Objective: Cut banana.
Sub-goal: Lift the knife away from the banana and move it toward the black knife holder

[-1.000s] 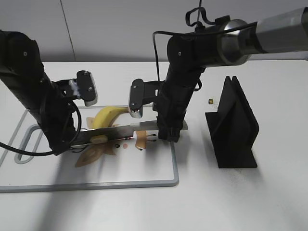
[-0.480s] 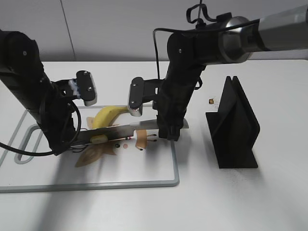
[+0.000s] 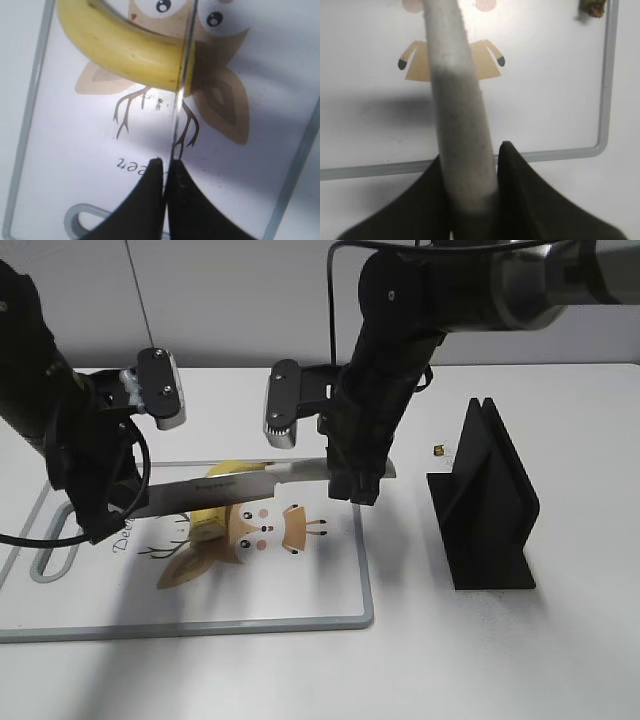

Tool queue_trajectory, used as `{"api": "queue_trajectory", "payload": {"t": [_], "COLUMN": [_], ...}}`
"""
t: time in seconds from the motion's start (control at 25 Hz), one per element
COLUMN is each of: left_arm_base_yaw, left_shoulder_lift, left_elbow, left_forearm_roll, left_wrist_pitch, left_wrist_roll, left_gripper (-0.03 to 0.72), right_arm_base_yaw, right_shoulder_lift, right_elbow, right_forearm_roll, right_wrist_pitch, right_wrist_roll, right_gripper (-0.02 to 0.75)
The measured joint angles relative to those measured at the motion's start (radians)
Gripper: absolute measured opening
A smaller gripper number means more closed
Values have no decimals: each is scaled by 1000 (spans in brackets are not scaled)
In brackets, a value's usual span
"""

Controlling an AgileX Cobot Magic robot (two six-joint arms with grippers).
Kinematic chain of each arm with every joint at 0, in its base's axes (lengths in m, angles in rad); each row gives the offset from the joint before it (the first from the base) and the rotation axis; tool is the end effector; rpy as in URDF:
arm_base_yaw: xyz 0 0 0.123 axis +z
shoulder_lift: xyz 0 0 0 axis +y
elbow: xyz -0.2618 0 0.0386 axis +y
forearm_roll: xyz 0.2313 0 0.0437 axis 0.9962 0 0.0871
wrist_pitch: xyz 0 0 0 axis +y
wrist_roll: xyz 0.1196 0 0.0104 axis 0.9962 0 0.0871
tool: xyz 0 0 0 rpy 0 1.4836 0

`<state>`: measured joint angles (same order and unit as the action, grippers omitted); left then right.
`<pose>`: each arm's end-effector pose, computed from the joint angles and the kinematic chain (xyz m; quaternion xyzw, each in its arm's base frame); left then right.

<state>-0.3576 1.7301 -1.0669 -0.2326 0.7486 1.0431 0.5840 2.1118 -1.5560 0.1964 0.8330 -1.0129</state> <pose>0.2924 -0.1294 0.1528 0.5782 0.8018 -0.0427 0.1447 0.3409 0.2461 0.1284 -0.6676 0.7280 0.0505 0.1477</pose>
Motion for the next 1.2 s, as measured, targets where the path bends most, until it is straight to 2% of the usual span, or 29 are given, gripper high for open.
{"api": "queue_trajectory", "payload": {"t": [0.52,0.64,0.68,0.76,0.88,0.96,1.08,1.2], "left_arm_base_yaw": [-8,-8,-8,-8,-8,-8,-8,8], "left_shoulder_lift": [-285,-313,-319,-339,-372,-397,-439,-471], "left_elbow": [2,4,5,6,7,7,8,8], "left_forearm_roll": [27,26,24,23,21,23,54,79], "left_wrist_pitch": [65,68,63,52,37,16,-2,-12], "left_wrist_roll": [-3,-5,-10,-16,-19,-19,-23,-84], "left_gripper": [-7,25,65,198,499,606,626,624], "right_arm_base_yaw": [4,5,5,5,4,4,4,4], "right_shoulder_lift": [-196,-207,-207,-207,-207,-208,-220,-245], "right_elbow": [0,0,0,0,0,0,0,0], "right_forearm_roll": [15,20,23,21,1,-10,-13,-13], "right_wrist_pitch": [59,61,67,74,75,83,95,120], "right_wrist_roll": [-28,-35,-39,-42,-37,-35,-33,-33], "right_gripper": [189,185,182,172,160,160,160,160]}}
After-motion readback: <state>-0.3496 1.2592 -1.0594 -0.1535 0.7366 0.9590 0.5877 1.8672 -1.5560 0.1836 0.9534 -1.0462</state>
